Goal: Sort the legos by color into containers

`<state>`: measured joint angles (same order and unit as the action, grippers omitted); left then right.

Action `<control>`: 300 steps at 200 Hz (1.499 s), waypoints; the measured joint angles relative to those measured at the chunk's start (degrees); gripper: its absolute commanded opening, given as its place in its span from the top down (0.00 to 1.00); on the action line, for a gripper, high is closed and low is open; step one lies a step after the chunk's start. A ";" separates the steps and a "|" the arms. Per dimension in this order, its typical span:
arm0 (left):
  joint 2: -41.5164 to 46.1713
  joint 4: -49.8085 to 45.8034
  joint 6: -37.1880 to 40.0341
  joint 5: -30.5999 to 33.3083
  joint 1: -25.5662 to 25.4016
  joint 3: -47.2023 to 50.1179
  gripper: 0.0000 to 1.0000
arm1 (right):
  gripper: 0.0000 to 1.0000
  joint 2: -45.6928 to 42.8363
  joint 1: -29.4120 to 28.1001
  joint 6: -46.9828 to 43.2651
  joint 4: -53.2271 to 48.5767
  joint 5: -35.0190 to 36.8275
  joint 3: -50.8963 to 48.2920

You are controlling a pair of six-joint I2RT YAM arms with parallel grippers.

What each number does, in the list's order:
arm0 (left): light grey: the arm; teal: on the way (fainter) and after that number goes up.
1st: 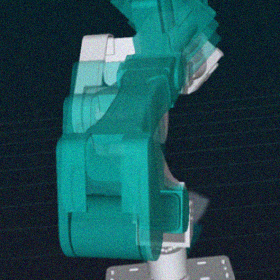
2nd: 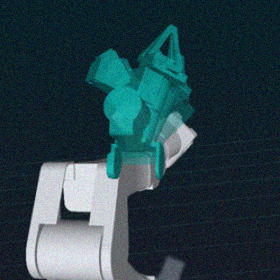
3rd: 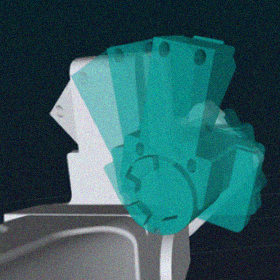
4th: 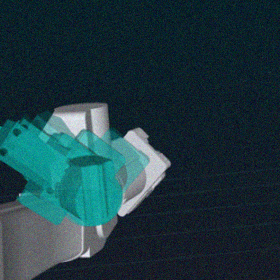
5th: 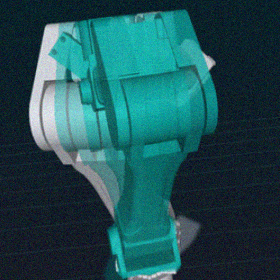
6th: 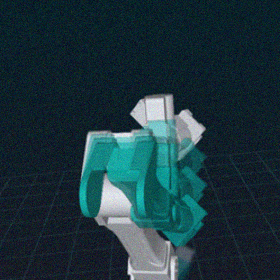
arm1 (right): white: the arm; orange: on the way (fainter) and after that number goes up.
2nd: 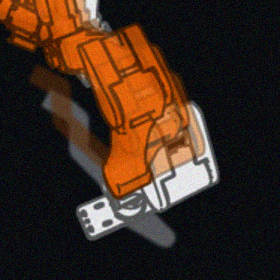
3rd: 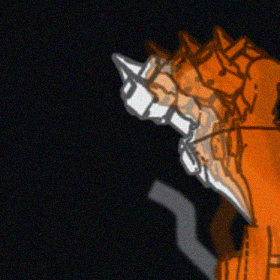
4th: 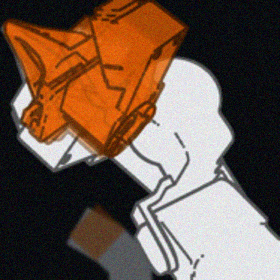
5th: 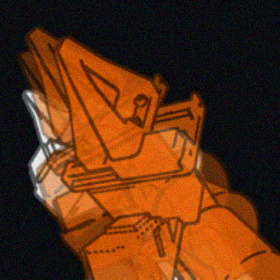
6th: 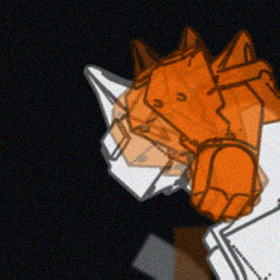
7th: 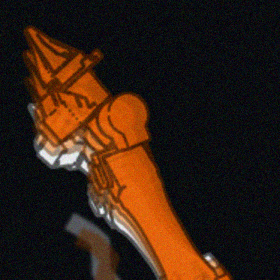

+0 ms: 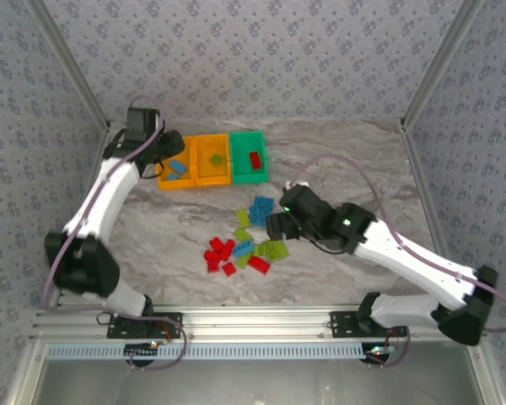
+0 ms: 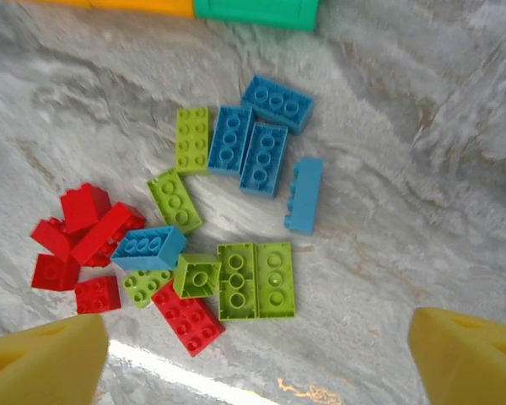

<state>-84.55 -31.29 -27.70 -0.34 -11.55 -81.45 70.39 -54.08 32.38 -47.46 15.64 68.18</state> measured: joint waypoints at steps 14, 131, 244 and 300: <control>9.05 0.02 0.52 -0.02 -3.87 3.37 0.46 | 0.19 6.73 0.35 -0.55 0.74 -0.81 4.09; 38.05 -17.77 14.32 -6.12 -9.20 19.23 0.01 | 0.28 53.92 4.85 -11.54 1.68 -6.08 36.15; 37.94 -18.21 15.76 -9.55 -9.25 20.13 0.01 | 0.54 64.63 4.72 -15.02 -2.49 -8.59 44.37; 38.07 -17.29 15.67 -9.40 -9.25 22.03 0.01 | 0.73 64.26 4.44 -14.32 -2.10 -8.61 44.19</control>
<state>-46.48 -48.58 -12.03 -9.74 -20.80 -59.42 134.65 -49.65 18.06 -49.56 7.03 112.38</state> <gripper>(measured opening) 0.992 0.298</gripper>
